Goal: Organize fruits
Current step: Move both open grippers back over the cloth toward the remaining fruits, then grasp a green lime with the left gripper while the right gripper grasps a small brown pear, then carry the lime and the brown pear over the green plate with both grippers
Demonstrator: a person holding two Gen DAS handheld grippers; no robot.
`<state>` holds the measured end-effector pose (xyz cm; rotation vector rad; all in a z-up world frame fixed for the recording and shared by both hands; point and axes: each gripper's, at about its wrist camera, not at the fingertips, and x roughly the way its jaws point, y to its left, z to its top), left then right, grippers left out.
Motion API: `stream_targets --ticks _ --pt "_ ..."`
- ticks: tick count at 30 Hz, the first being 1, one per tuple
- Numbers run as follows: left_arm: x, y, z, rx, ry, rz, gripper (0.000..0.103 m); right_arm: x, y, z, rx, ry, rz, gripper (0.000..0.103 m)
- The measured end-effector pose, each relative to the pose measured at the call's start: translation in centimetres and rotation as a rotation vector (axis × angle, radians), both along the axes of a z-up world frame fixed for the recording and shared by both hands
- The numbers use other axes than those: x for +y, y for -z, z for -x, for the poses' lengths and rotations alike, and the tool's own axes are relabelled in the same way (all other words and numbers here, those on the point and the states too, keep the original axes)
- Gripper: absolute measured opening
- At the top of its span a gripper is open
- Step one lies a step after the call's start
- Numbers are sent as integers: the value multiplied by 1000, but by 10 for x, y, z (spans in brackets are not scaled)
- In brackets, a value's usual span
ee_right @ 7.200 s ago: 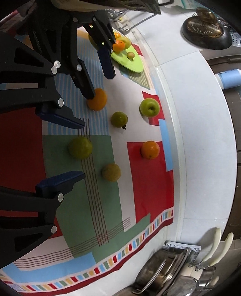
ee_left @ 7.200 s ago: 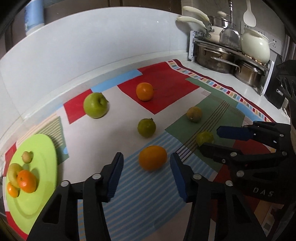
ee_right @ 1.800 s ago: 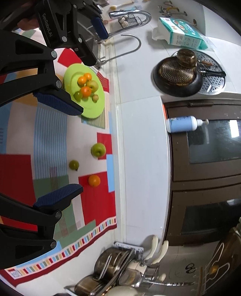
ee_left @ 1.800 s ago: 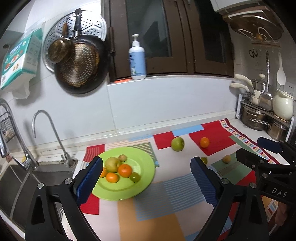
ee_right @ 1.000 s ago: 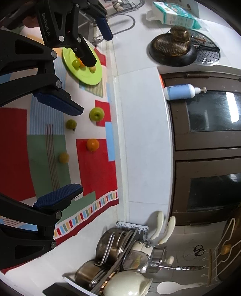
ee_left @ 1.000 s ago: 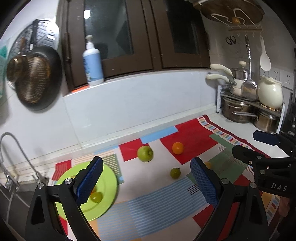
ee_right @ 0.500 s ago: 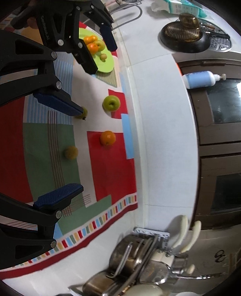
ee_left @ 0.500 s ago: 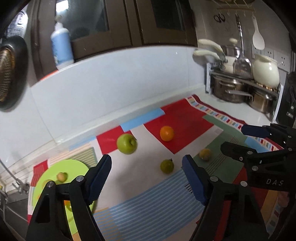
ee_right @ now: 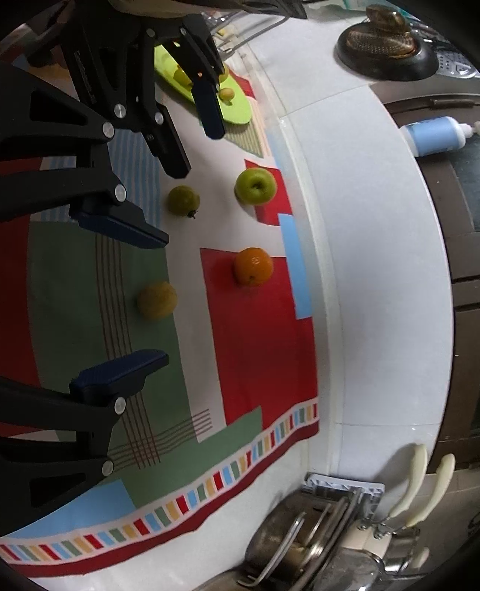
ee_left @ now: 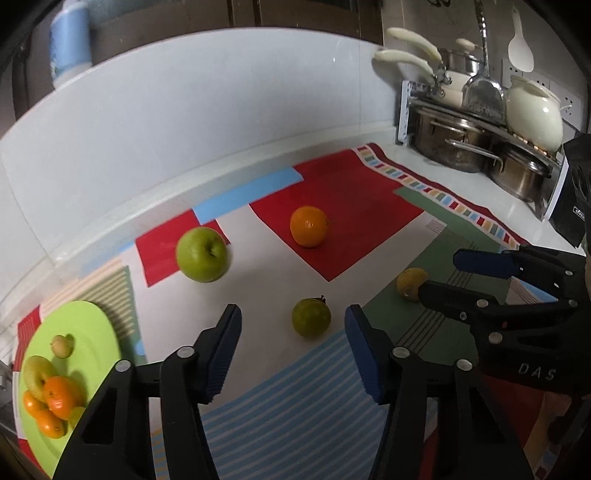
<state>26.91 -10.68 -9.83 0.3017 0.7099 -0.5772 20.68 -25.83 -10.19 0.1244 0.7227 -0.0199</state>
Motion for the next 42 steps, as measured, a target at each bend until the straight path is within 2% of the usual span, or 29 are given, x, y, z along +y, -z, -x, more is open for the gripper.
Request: stream_targets --ticks 3,8,16,18,20,29,42 --pt "-6 7 -8 37 3 3 53 -3 7 -7 20 -4 -9 54" --pt "-11 17 -18 88 9 11 42 -6 16 -16 39 -17 -32 51" --pt "-17 24 -22 109 20 -3 29 -5 24 -26 66 -40 -60 37" --pt "-17 24 -22 111 18 -2 29 -5 25 -27 69 -44 -68 30" --pt "-18 23 -20 111 12 -3 28 -5 24 -27 67 -43 -69 28" --pt "-6 2 -3 75 -19 27 28 -2 12 -15 37 -49 -57 28" --pt "32 -34 41 34 -117 100 28 24 -30 23 -58 -101 -47 28"
